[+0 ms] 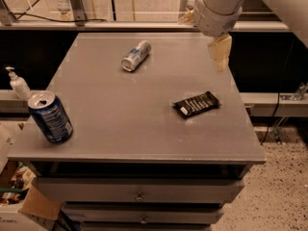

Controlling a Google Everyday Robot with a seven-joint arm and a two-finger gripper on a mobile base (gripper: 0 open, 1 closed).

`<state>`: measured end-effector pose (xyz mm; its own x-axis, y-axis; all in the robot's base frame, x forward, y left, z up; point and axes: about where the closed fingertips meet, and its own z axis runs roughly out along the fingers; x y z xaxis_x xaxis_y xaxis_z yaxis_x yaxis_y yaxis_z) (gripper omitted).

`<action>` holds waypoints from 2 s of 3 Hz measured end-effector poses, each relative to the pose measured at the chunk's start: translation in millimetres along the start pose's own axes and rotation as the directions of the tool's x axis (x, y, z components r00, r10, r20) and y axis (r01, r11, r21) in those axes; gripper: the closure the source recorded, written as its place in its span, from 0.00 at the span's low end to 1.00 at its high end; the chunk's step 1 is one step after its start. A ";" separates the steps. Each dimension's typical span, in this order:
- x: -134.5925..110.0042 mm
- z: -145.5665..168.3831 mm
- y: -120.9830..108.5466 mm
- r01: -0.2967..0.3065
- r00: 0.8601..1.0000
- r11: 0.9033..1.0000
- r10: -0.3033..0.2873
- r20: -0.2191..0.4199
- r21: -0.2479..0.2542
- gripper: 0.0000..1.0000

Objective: Place redbull can upright

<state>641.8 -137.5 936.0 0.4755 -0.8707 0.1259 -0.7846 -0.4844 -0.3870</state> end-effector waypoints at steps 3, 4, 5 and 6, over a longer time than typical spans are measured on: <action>0.7 86.2 -80.1 0.243 0.970 0.969 -0.243 0.012 -0.029 0.00; -14.6 113.8 -88.6 0.289 0.956 0.957 -0.287 0.062 -0.033 0.00; -34.0 135.2 -94.5 0.335 0.936 0.942 -0.330 0.120 -0.020 0.00; -58.4 150.3 -101.8 0.383 0.908 0.924 -0.378 0.181 0.010 0.00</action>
Offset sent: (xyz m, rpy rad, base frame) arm 0.1229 0.0446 -0.0345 -0.1268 -0.0081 0.2272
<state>753.6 -24.5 830.7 0.8005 -0.5918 0.0952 -0.5386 -0.7799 -0.3188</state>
